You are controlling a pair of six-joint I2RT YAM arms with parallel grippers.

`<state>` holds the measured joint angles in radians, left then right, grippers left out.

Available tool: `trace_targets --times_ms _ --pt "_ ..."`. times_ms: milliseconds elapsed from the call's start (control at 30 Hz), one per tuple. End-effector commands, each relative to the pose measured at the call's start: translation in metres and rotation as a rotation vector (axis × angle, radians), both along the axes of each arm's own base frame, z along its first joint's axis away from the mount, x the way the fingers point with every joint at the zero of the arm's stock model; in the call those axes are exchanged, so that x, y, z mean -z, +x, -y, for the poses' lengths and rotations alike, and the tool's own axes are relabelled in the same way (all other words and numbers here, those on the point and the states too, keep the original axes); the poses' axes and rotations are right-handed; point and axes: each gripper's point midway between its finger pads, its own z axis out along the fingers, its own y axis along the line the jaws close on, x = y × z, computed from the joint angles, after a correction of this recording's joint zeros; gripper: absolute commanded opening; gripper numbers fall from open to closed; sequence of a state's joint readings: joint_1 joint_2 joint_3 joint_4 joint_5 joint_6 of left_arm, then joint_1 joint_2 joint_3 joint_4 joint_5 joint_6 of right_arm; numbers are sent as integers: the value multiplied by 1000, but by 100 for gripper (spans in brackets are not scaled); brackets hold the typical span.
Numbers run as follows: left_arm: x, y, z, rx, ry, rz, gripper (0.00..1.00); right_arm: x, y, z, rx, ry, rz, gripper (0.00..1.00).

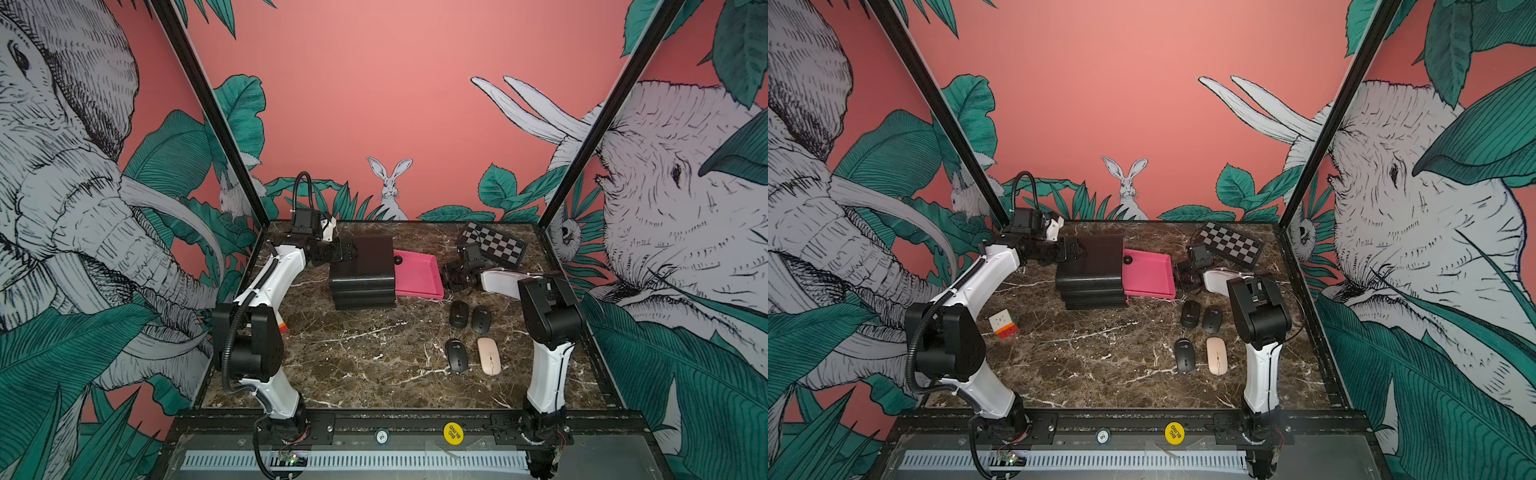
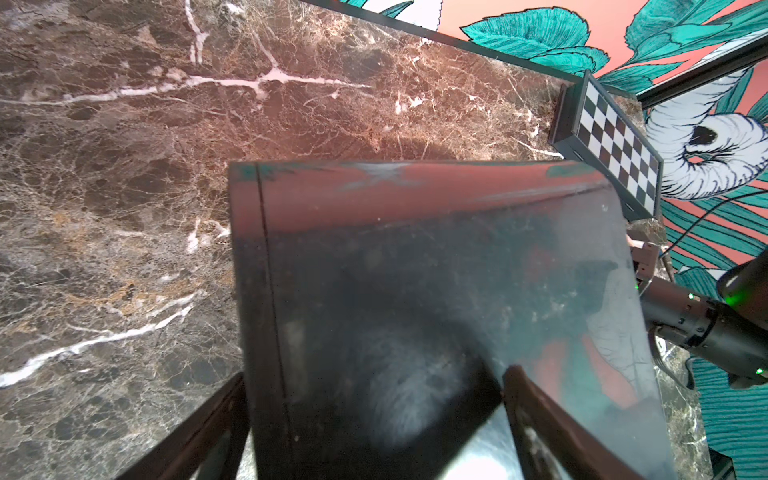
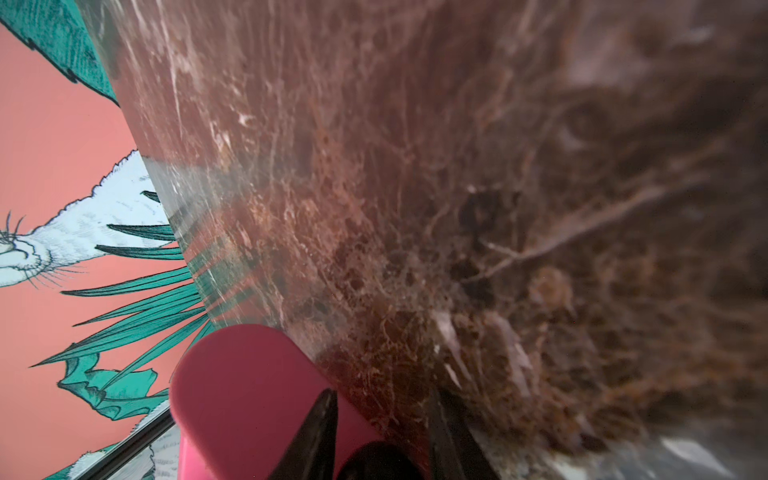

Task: Take the mice out of the drawer
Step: Close the drawer of the storage box.

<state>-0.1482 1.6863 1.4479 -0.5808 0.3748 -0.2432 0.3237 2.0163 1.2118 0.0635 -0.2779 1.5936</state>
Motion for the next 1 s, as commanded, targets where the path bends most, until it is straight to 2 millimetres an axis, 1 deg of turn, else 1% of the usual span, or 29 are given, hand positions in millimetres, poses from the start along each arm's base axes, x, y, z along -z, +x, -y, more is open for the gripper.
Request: trace_targets --times_ms 0,200,300,400,567,667,800,867,900,967 --pt "12 -12 8 34 -30 -52 94 -25 3 -13 -14 32 71 34" --pt "13 -12 12 52 -48 -55 94 -59 8 -23 -44 38 143 31" --pt "14 -13 13 57 -54 -56 94 -73 5 -30 -54 44 170 31" --pt "13 -12 15 60 -63 -53 94 -83 0 -36 -61 53 188 31" --pt "13 -12 16 66 -72 -56 94 -92 -4 -49 -67 80 210 31" --pt "13 -12 17 70 -75 -58 94 -95 -4 -63 -94 90 213 31" --pt "12 -12 19 72 -85 -58 94 -92 -5 -89 -144 118 206 31" --pt "12 -12 19 73 -86 -58 94 -87 -8 -98 -162 126 195 31" --pt "12 -12 19 73 -88 -60 94 -96 -4 -105 -173 139 214 31" --pt "13 -12 19 74 -88 -60 94 -97 -4 -113 -188 144 213 31"
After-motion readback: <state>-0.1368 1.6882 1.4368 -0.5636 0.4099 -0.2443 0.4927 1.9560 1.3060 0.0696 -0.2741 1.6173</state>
